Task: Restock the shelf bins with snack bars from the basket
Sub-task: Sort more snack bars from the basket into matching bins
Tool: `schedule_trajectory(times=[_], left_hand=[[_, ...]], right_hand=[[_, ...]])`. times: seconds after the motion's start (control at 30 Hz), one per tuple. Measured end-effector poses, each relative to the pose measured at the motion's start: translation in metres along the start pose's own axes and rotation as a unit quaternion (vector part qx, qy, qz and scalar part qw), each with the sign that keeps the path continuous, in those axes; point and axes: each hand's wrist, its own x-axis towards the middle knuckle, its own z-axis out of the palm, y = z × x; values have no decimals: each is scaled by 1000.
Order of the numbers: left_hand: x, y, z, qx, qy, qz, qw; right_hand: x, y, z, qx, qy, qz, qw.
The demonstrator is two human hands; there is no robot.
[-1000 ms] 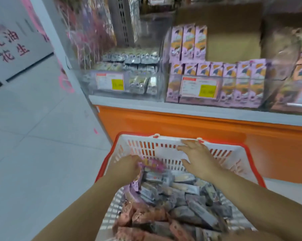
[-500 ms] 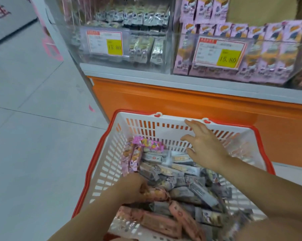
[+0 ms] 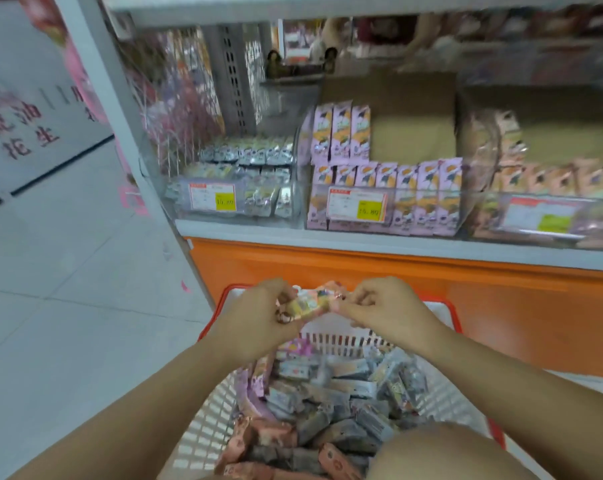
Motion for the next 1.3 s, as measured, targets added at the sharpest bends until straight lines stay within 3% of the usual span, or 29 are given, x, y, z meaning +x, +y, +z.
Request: schedule_trajectory(times=[0.13, 0.23, 0.47, 0.6, 0.77, 0.9, 1.3], left_hand=[[6, 71, -24, 1, 90, 17, 996], [7, 123, -32, -20, 155, 53, 986], [24, 205, -10, -79, 156, 147, 974], [48, 242, 10, -71, 132, 182, 972], [92, 266, 28, 5, 151, 138, 979], [122, 264, 40, 87, 146, 82, 982], [144, 233, 51, 85, 149, 122, 978]], right_hand=[[-28, -28, -33, 197, 17, 36, 980], [-45, -38, -50, 332, 65, 26, 941], [-65, -30, -103, 482, 228, -20, 846], [-62, -5, -151, 432, 307, -28, 848], [-39, 20, -222, 267, 341, -11, 901], [-2, 39, -266, 114, 375, 27, 920], [95, 79, -276, -32, 317, 89, 944]])
